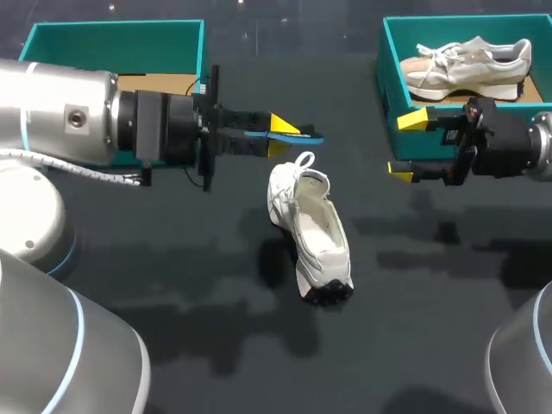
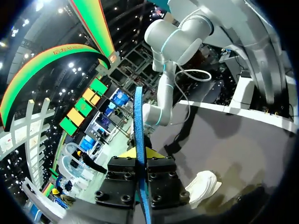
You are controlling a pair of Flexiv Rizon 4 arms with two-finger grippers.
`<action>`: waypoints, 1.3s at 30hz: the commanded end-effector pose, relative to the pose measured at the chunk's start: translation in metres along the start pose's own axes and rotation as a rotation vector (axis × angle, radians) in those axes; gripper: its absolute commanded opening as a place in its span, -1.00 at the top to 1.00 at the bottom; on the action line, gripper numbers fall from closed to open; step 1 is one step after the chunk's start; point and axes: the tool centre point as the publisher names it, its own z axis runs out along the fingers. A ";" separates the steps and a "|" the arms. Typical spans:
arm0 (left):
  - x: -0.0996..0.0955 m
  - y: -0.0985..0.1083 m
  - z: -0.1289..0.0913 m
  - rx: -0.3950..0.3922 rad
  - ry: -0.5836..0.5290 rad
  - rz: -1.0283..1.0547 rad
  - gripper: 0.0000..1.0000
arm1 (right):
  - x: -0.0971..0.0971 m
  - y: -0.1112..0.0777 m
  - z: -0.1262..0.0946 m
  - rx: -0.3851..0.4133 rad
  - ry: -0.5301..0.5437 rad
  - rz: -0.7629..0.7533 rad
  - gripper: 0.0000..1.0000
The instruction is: Take the shoe out of the shoebox, open the shoe tongue, remove and reinsert the insole, then place the shoe into the shoebox
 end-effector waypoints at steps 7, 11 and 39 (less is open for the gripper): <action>0.004 0.000 0.010 -0.139 -0.116 0.588 1.00 | -0.003 -0.002 0.001 -0.005 0.010 0.000 -1.00; 0.008 0.006 0.016 -0.148 -0.148 0.674 1.00 | -0.003 -0.002 0.001 -0.005 0.010 0.000 -1.00; 0.025 0.059 0.053 -0.236 -0.164 0.838 1.00 | 0.020 0.026 0.033 0.024 0.023 -0.066 -1.00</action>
